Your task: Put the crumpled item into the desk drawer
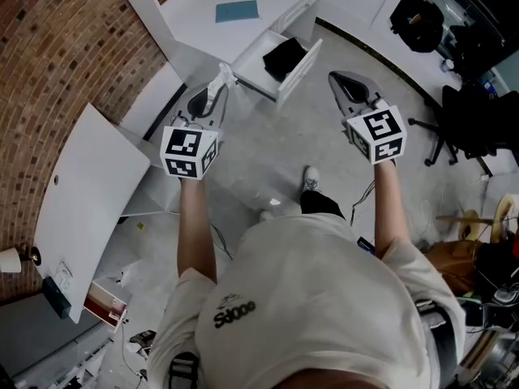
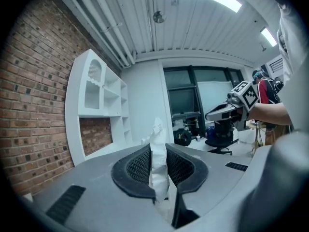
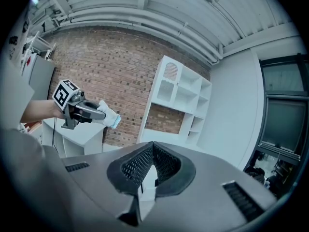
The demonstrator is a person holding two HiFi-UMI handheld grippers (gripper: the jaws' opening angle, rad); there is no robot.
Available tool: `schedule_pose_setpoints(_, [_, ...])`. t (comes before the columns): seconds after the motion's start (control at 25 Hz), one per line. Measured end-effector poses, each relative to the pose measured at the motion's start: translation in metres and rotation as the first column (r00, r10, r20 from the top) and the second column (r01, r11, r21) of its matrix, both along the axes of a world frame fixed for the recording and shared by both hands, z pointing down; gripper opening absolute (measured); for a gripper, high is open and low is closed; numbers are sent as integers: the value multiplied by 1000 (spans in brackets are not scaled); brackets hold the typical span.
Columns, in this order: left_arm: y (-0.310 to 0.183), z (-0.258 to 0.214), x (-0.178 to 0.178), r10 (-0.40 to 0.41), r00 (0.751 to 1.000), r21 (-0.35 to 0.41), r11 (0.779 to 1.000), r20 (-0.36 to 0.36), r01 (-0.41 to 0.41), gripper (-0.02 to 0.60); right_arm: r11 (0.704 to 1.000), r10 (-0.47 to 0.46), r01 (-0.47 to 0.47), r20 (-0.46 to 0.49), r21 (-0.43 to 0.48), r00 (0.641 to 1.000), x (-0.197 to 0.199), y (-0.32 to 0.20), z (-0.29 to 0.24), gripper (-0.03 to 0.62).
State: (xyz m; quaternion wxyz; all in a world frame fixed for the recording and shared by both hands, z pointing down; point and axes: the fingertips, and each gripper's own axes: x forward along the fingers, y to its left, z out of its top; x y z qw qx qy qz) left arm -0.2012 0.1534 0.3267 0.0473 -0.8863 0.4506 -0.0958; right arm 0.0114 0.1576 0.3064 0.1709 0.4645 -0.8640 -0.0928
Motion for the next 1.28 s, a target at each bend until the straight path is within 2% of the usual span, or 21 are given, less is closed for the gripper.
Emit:
schedule_pose_setpoints(0.24, [-24,6,4,-14,1000,-9,1000,13,14,61,1000,-28,28,8,4,1000,-2,-35,4,5])
schedule_pose_setpoints(0.44, [-71,2,17,-37,999,-3,999,19,37,61,998,-59,58,15,14,998,6,-90,3,5])
schedule_pose_setpoints(0.88, [-188,-11,81,-77,997,11,997,4,77,61,993,-115,114,17,9,993,61,-219,0,5])
schedule_pose_setpoints(1.28, [-292,-8,127,-135,991,-39,990,11,135,61,986,-164,166,69,-28,984,100,-322,11,5])
